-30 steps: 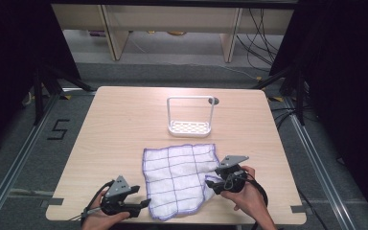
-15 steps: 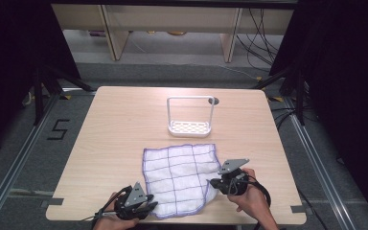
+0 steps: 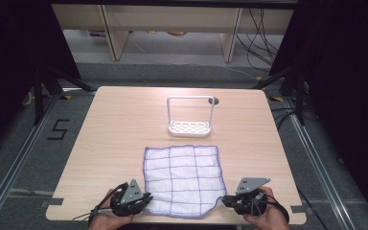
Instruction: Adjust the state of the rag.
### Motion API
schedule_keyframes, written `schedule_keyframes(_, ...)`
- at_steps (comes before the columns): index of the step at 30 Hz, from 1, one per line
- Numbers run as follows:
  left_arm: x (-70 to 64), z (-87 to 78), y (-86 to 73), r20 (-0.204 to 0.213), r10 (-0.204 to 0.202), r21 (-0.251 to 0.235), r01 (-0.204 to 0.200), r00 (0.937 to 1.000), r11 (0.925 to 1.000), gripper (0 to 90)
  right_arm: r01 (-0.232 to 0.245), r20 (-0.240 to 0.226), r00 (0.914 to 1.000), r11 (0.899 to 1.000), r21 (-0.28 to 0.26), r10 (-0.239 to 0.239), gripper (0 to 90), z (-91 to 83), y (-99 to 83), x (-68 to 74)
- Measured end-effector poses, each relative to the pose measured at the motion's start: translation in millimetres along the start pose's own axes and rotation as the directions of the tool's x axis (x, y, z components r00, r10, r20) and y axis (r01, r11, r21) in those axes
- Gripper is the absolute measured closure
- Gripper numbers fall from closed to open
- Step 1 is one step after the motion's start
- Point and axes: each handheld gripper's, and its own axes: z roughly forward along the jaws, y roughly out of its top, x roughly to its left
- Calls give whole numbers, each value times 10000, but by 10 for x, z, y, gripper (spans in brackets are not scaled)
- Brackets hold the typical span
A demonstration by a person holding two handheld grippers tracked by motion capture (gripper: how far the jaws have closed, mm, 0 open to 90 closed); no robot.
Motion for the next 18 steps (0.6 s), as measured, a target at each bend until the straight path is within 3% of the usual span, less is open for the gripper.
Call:
schedule_keyframes(3, -15, 8, 4, -24, -40, 90, 40, 10000, 10000, 791, -179, 25, 9998, 9996, -216, 180, 733, -41, 12, -6)
schedule_keyframes(5, -17, 5, 5, 95, -219, -109, 220, 9997, 9997, 768, -347, 114, 9993, 9990, -269, 350, 644, -87, 41, -11)
schedule_keyframes(6, 1, -9, 6, 196, -75, -121, 77, 9998, 9999, 757, -552, 239, 9981, 9978, -367, 561, 587, -110, 55, -4)
schedule_keyframes(7, 30, -11, -2, 396, -423, -274, 434, 9983, 9987, 738, -300, 429, 9986, 9989, -370, 316, 563, -143, 77, -45)
schedule_keyframes(8, 42, -17, -2, 497, -731, -380, 750, 9961, 9965, 674, -428, 739, 9962, 9978, -515, 465, 531, -198, 116, -79)
schedule_keyframes(11, 117, -82, 8, 452, -1036, -762, 1069, 9936, 9913, 596, -741, 982, 9916, 9924, -978, 837, 439, -285, 190, -147)
schedule_keyframes(13, 191, -126, 38, 435, -1823, -1264, 1865, 9823, 9743, 530, -771, 1128, 9895, 9905, -1141, 901, 436, -320, 232, -192)
schedule_keyframes(15, 288, -143, 73, 219, -1911, -1365, 1923, 9813, 9718, 515, -858, 1360, 9854, 9885, -1243, 1026, 430, -317, 293, -275)
schedule_keyframes(18, 494, -91, 154, -299, -2633, -1726, 2544, 9643, 9516, 481, -1172, 1550, 9779, 9819, -1491, 1402, 423, -226, 402, -430)
